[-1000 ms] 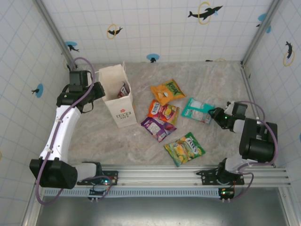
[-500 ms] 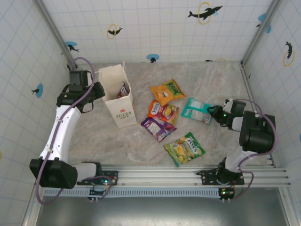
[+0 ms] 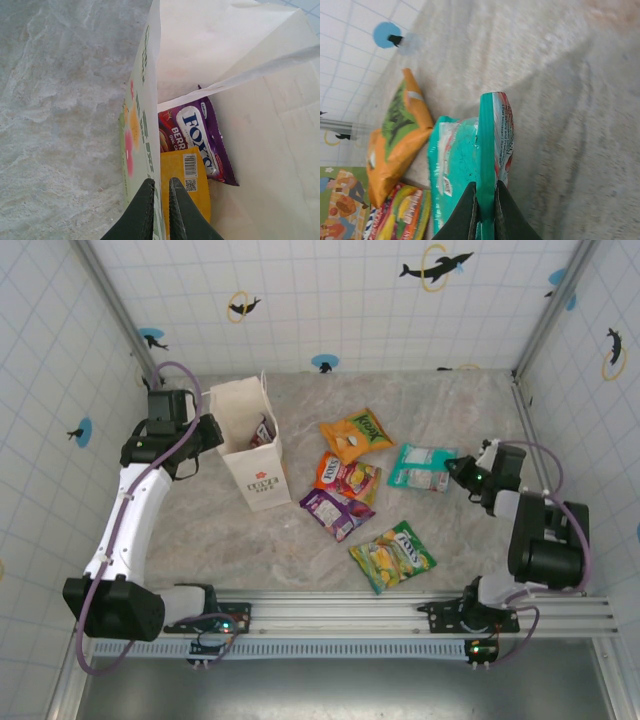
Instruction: Place the snacks into the paper bag
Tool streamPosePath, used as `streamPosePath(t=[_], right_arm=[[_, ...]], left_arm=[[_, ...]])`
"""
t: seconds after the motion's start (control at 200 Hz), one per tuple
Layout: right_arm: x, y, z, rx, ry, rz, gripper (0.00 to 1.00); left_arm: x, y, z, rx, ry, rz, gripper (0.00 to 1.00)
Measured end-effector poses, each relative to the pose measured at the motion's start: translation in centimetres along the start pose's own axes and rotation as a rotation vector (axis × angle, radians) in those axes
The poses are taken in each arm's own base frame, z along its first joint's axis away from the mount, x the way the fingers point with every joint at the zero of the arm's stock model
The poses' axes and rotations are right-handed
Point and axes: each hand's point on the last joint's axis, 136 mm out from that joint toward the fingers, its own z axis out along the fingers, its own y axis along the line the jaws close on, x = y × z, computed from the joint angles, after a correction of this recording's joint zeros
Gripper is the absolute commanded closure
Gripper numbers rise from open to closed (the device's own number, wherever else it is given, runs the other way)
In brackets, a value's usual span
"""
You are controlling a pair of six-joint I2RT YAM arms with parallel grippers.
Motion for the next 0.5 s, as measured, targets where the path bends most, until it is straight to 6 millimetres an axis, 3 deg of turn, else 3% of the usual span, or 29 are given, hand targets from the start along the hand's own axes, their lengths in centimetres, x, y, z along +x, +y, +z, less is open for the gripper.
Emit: streamPosePath(t=[0.5], right_arm=[[-3.0, 11.5, -3.7, -0.042, -0.196, -0.268, 1.0]], left_arm=[[0.0, 0.0, 0.0, 0.0, -0.001, 0.0, 0.87]])
